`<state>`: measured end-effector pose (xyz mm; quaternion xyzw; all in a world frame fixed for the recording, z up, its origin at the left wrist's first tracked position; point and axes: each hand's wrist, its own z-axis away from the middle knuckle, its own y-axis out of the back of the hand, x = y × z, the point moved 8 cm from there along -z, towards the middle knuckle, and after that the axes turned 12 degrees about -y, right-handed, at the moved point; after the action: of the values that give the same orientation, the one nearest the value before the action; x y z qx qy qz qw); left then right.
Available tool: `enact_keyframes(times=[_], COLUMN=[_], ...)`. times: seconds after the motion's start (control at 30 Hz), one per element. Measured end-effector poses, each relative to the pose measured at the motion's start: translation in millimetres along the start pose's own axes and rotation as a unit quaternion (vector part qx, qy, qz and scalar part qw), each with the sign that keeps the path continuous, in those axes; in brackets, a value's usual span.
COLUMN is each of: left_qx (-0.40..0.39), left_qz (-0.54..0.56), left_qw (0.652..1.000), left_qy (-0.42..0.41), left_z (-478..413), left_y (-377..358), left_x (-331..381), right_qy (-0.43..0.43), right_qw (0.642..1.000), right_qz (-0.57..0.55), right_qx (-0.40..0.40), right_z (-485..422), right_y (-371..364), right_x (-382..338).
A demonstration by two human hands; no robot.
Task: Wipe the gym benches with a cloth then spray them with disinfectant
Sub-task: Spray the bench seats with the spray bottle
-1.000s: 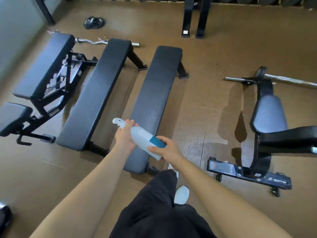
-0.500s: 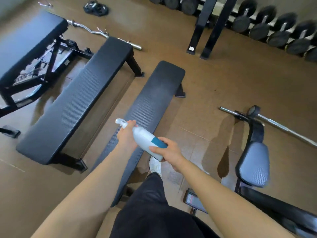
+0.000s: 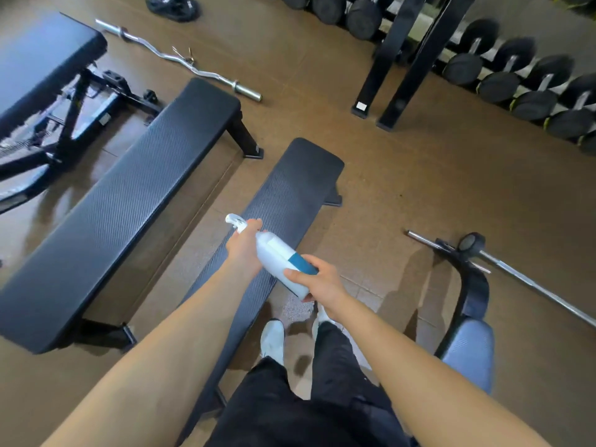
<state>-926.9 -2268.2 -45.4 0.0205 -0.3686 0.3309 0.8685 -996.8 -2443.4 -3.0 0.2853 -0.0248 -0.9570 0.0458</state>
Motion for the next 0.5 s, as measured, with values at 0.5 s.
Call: enact_keyframes(times=[0.5], left_qx=[0.029], left_qz=[-0.105], left_qw=[0.994], left_qy=[0.026], left_z=[-122.0], left_y=[-188.0], left_x=[-7.0], right_qy=[-0.032], right_qw=[0.996], right_qz=[-0.067], right_qx=[-0.048], right_z=[-151.0], right_y=[118.0], right_x=[-97.4])
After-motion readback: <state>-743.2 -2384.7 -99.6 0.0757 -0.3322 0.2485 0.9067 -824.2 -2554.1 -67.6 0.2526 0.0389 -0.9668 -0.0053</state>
